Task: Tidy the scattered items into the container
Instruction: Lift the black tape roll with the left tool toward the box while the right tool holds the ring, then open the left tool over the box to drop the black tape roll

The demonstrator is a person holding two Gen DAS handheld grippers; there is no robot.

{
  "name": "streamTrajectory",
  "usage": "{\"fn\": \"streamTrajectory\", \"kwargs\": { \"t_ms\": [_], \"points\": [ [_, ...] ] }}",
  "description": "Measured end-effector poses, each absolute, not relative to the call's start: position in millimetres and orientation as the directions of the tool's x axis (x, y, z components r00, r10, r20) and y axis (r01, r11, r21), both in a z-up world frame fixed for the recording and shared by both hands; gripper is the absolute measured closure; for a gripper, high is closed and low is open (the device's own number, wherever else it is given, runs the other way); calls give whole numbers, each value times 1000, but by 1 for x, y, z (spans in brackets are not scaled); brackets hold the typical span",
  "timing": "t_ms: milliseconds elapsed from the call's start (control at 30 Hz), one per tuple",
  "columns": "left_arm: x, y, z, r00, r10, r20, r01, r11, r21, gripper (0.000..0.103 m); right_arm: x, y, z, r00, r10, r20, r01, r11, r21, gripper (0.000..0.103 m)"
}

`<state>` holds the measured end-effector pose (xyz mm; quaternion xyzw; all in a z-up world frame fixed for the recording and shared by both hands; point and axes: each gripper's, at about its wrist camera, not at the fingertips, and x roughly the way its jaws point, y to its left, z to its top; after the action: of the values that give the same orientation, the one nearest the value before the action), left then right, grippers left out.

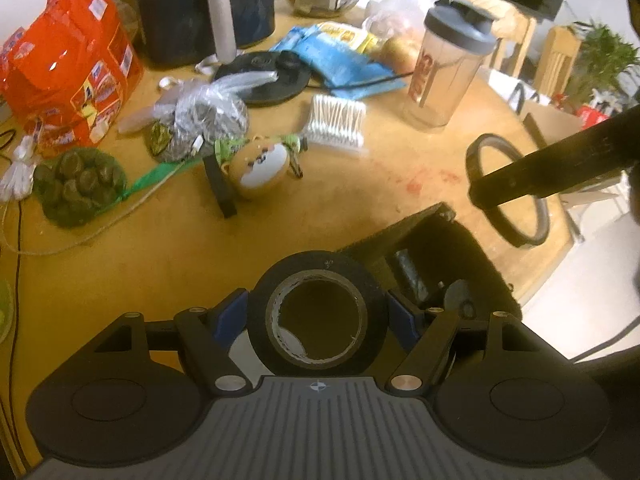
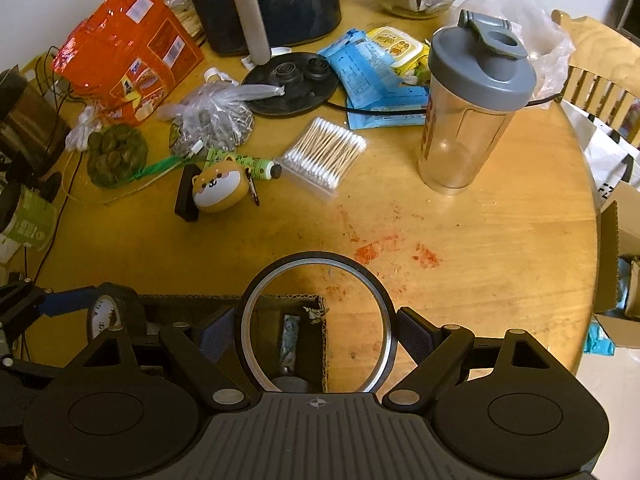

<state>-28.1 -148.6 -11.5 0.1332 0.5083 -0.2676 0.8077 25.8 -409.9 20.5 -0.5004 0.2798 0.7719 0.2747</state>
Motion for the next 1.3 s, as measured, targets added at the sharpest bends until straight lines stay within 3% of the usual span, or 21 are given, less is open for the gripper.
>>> {"fn": "streamTrajectory", "kwargs": {
  "t_ms": [367,700,1300],
  "points": [
    [-31,-168,-30,383,-133,-914,534,839,101,30,36,-403,16,-357,104,-928,-659,-733,171,16],
    [-34,-179,-41,377,-51,-925,522,837,167,30,44,-398,15,-370,93,-924,-635,-751,179,16],
    [-30,-157,-27,335,-196,-922,542,840,18,24,35,-418,15,-329,124,-936,-689,-710,149,16]
  ]
}}
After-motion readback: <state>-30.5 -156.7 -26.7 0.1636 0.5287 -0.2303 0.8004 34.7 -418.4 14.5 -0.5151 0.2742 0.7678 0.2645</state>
